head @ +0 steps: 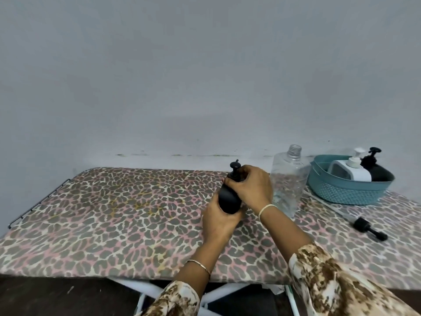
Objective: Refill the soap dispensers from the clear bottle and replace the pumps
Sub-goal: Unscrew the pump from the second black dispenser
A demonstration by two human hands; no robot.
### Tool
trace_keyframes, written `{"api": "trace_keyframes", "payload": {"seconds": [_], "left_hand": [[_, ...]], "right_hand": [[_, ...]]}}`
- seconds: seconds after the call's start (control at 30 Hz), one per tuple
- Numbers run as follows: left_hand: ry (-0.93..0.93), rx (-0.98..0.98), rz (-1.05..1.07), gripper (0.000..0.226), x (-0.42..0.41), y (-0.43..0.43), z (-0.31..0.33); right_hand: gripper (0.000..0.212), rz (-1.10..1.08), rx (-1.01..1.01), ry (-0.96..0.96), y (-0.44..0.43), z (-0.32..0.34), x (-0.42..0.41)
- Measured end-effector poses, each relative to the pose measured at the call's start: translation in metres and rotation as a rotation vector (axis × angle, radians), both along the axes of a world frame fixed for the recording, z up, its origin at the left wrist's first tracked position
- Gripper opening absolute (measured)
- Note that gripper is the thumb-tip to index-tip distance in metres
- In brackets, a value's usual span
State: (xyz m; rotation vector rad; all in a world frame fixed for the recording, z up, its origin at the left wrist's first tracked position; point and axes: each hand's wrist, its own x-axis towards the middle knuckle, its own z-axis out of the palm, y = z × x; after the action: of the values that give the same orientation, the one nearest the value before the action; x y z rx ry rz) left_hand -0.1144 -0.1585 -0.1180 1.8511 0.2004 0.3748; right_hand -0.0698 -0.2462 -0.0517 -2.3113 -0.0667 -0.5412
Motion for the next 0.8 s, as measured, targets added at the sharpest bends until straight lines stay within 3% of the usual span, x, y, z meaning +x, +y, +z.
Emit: {"api": "trace_keyframes", "payload": {"seconds": [0.3, 0.4, 0.53, 0.7, 0.8], "left_hand": [[0.031, -0.008, 0.002, 0.033, 0.005, 0.005, -0.008], [0.037, -0.069, -0.065, 0.034, 0.008, 0.014, -0.008], [0.011, 0.012, -0.069, 0.037, 0.009, 0.016, -0.011], [-0.016, 0.1, 0.025, 0.046, 0.006, 0.008, -0.015], [-0.029, 0.146, 0.05, 0.049, 0.005, 0.007, -0.015]], "right_hand": [[0.027, 0.096, -0.109, -0.002, -0.006, 0.007, 0.005], [0.024, 0.217, -0.056, 0.057, -0.012, 0.008, 0.011], [0.03, 0.398, 0.072, 0.171, -0.025, 0.009, 0.015], [0.046, 0.192, 0.046, 0.037, -0.022, 0.003, 0.008], [0.04, 0.187, 0.074, 0.034, -0.019, 0.001, 0.007]]}}
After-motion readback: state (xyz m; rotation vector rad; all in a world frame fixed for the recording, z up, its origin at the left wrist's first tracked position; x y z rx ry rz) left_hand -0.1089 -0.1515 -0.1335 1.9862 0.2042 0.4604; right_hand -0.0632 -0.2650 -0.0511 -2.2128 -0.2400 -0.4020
